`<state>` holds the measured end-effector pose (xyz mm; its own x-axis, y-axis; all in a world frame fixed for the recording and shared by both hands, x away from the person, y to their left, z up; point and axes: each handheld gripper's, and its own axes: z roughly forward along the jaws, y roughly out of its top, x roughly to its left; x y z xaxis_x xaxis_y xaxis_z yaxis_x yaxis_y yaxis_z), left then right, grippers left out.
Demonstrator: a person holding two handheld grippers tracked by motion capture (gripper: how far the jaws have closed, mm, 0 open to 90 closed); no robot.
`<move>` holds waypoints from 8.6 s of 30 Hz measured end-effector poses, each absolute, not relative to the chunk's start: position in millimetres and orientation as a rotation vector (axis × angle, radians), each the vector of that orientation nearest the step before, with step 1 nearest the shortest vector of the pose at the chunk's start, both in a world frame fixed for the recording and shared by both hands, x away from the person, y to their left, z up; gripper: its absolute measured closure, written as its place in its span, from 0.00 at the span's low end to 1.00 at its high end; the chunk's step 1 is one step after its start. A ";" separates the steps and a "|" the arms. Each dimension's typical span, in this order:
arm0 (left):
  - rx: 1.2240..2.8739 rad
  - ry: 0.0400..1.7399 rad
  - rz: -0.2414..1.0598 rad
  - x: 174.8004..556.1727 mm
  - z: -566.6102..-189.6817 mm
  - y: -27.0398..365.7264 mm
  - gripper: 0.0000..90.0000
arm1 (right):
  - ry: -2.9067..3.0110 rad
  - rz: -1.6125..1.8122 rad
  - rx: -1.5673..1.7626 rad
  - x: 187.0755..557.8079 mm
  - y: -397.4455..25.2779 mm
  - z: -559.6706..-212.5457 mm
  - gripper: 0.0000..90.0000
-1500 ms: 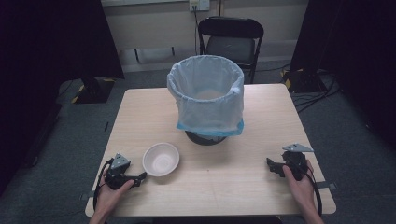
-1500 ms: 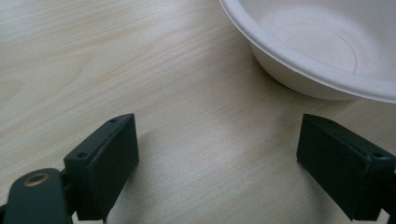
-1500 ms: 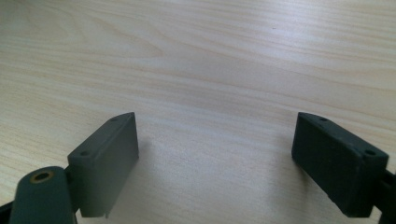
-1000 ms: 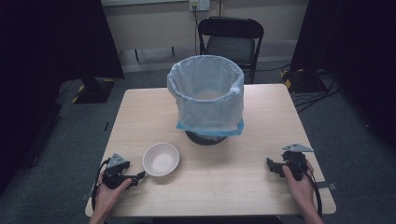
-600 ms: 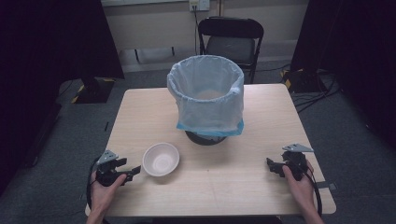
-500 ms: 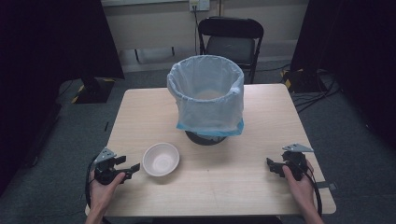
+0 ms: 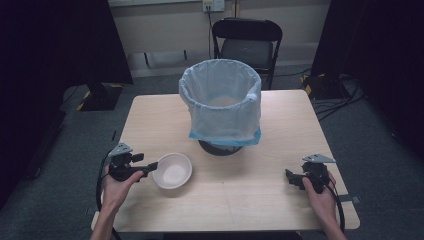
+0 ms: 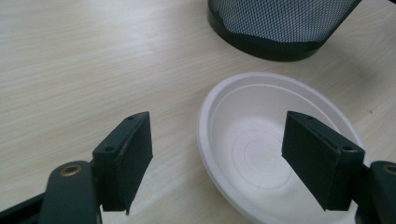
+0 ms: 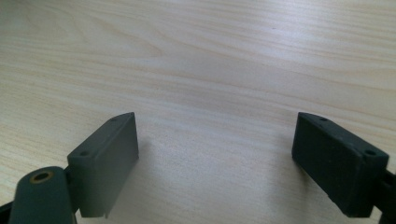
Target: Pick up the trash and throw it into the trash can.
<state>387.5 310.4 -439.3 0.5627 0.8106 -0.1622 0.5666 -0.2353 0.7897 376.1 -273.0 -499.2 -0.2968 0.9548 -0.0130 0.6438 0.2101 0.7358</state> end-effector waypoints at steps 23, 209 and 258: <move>2.065 1.163 0.140 416.2 -484.9 291.9 0.52 | 2.019 0.874 1.478 376.0 -272.9 -499.2 0.15; 1.711 0.774 0.489 465.1 -258.2 236.6 0.18 | 2.019 0.874 1.478 376.1 -272.9 -499.2 0.15; 2.030 0.998 0.505 364.3 -434.3 278.6 0.18 | 2.019 0.874 1.478 376.1 -272.9 -499.2 0.15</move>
<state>364.3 278.6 -434.3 0.6086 0.7935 0.0049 0.4736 -0.3682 0.8001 376.1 -272.9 -499.2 -0.2969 0.9548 -0.0132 0.6438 0.2104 0.7357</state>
